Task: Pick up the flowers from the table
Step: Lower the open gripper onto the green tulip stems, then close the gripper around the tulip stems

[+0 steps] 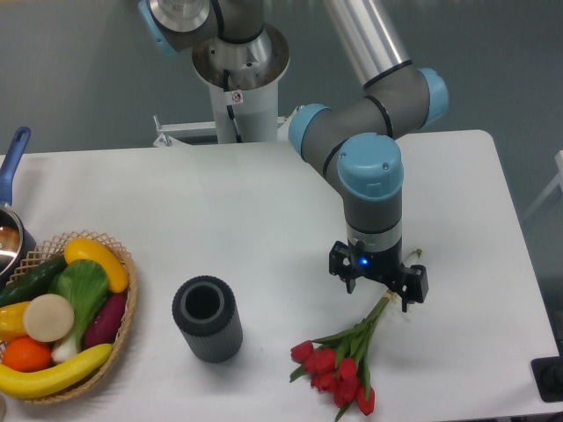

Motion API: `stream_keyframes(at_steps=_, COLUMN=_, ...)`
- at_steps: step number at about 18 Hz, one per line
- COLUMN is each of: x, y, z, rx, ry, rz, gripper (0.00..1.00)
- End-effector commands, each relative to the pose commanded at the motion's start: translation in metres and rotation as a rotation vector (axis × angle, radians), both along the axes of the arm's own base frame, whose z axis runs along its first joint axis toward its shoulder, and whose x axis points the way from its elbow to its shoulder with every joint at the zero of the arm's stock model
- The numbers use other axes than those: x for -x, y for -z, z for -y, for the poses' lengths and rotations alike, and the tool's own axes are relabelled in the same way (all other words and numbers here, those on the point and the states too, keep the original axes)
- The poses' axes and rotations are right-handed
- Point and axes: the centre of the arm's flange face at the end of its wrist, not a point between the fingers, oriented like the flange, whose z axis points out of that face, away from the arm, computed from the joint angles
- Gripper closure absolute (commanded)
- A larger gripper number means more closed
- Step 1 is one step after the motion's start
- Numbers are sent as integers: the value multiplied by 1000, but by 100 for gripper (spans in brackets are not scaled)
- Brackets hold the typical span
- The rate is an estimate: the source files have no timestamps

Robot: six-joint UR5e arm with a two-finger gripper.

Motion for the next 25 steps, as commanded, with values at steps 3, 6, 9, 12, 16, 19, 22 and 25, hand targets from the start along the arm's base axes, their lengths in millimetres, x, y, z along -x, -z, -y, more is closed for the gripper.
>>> stream_keyframes(at_steps=3, x=1, y=5, z=-1, rx=1, ry=0, rz=1, gripper=0)
stream_keyframes(at_steps=6, x=2, y=12, z=-2, rx=7, ry=-5, rz=11, gripper=0)
stream_keyframes(at_steps=9, x=-3, y=37, z=-14, rx=8, ry=-24, rz=32, gripper=0)
stream_keyframes(at_steps=12, x=-7, y=56, z=-21, rx=41, ry=-19, rz=-2, gripper=0)
stream_keyframes(at_steps=16, x=-9, y=68, z=-22, rx=117, ry=23, rz=-63, gripper=0)
stream_keyframes(at_steps=19, x=-11, y=74, z=-17, rx=153, ry=94, rz=-57, gripper=0)
stream_keyframes(at_steps=22, x=-10, y=86, z=-18, rx=165, ry=109, rz=-44, gripper=0)
stream_keyframes(at_steps=25, x=-4, y=100, z=-21, rx=175, ry=110, rz=-30, gripper=0)
